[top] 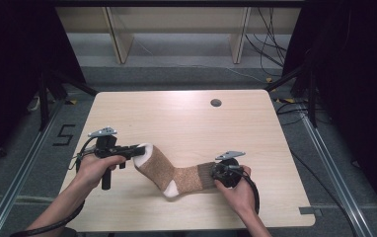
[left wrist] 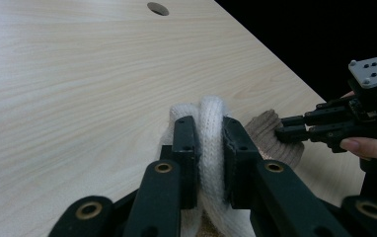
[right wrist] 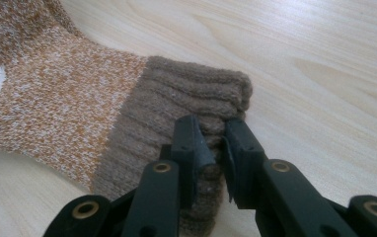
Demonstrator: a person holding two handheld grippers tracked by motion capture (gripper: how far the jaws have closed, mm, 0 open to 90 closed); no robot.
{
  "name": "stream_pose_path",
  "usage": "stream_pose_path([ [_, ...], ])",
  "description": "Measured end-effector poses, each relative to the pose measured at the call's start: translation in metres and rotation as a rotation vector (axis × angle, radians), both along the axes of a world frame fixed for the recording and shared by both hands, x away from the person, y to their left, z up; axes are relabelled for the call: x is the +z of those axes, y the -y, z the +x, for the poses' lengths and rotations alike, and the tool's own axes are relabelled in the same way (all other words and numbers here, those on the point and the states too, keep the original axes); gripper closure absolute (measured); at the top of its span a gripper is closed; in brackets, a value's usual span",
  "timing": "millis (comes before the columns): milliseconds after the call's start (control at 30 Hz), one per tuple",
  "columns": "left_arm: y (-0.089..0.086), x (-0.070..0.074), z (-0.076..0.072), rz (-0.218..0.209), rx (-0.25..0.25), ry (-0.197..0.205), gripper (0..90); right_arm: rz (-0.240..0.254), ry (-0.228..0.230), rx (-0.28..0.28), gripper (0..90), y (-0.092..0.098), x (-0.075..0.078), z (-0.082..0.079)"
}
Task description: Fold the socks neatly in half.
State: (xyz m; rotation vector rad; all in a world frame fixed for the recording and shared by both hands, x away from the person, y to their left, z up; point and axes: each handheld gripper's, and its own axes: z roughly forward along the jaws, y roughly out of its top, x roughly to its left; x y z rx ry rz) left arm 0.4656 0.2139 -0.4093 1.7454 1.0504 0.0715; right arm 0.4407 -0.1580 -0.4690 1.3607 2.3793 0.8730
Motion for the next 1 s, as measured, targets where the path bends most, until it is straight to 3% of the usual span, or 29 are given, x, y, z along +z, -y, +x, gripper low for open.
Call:
stream_pose_path([
  [467, 0.007, 0.007, 0.001, 0.001, -0.003, 0.017, 78.1, 0.000, 0.005, 0.008, 77.3, -0.004, 0.000, 0.001],
  [500, 0.008, 0.008, 0.002, -0.002, -0.008, 0.016, 78.2, 0.010, -0.011, -0.004, 77.3, -0.006, 0.000, 0.001],
  [700, 0.011, 0.010, 0.002, -0.007, -0.007, 0.025, 78.1, 0.012, 0.007, 0.001, 77.3, -0.008, -0.001, 0.002],
  [833, 0.014, 0.012, 0.002, -0.004, -0.011, 0.030, 78.1, 0.018, -0.016, -0.007, 77.4, -0.010, 0.000, 0.001],
  [1000, 0.020, 0.014, 0.002, -0.004, -0.018, 0.033, 78.1, 0.004, 0.003, 0.021, 77.4, -0.009, -0.001, 0.004],
])
